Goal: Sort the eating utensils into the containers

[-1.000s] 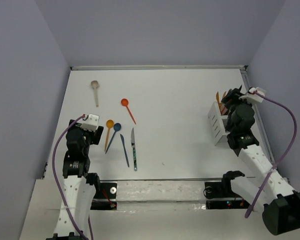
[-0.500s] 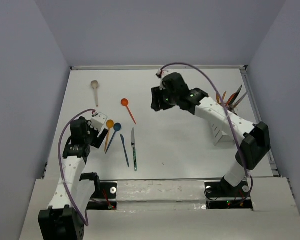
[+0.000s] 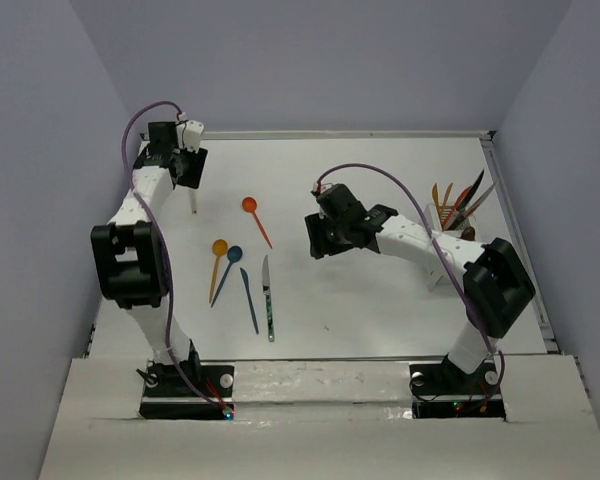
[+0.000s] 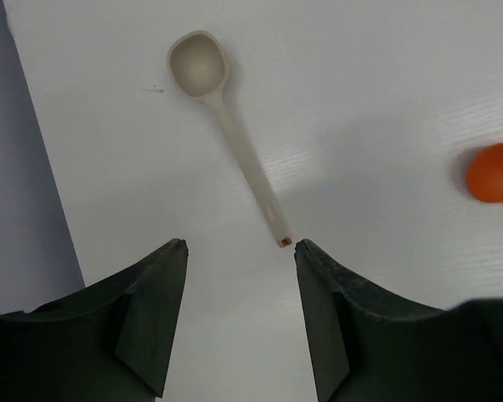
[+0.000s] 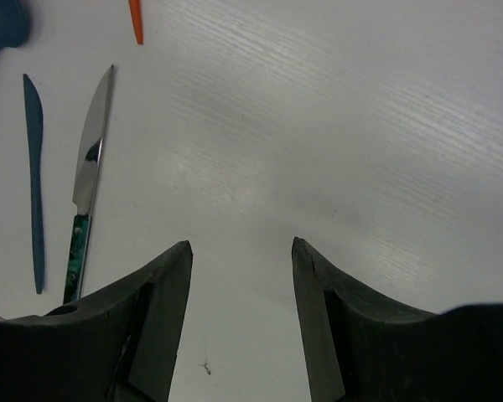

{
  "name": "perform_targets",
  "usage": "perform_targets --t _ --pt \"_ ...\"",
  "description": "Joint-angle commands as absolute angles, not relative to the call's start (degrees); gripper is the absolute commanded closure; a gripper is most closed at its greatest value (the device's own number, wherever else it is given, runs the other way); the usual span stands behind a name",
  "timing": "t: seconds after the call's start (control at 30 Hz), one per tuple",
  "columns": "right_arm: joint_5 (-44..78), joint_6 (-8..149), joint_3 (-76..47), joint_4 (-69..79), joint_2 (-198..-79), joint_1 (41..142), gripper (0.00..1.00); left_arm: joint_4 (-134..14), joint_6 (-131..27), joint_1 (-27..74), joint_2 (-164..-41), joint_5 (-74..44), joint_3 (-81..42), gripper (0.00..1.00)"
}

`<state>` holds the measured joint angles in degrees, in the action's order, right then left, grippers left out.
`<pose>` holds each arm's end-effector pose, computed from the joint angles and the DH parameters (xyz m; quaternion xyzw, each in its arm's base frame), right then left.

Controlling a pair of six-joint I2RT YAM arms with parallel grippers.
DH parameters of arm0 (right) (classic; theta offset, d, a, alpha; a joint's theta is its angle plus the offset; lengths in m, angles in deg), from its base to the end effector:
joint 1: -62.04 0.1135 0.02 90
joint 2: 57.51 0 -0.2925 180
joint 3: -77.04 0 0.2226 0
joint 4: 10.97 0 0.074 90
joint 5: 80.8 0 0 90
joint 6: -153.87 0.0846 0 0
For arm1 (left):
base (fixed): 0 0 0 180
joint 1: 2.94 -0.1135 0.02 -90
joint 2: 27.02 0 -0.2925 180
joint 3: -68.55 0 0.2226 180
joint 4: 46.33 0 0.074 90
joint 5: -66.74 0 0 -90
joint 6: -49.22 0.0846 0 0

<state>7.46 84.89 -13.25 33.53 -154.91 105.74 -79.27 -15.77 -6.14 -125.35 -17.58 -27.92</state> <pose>0.2744 0.2586 0.2517 -0.1808 0.9268 0.1638 0.2854 0.4146 0.0148 0.3054 0.1900 0.8648 0.0702 0.4595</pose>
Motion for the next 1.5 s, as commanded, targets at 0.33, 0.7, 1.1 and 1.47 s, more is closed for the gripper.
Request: perform_targets --t 0.33,0.7,1.1,1.47 --pt "2.8 85.3 -5.0 27.6 -154.5 106.4 0.43 -90.2 -26.3 -6.2 -159.3 -24.6 -66.4 0.3" --pt "2.3 84.8 -4.7 27.7 -153.0 106.4 0.43 -86.6 -27.0 -6.2 -159.1 -26.5 -55.8 0.41" --pt "2.0 86.6 -1.4 28.0 -147.5 106.4 0.43 -76.9 -26.6 -6.2 -149.5 -24.0 -43.2 1.0" --pt "14.2 90.9 10.2 9.7 -114.8 106.4 0.4 -70.1 -20.0 -4.6 -98.3 -6.0 -17.4 1.0"
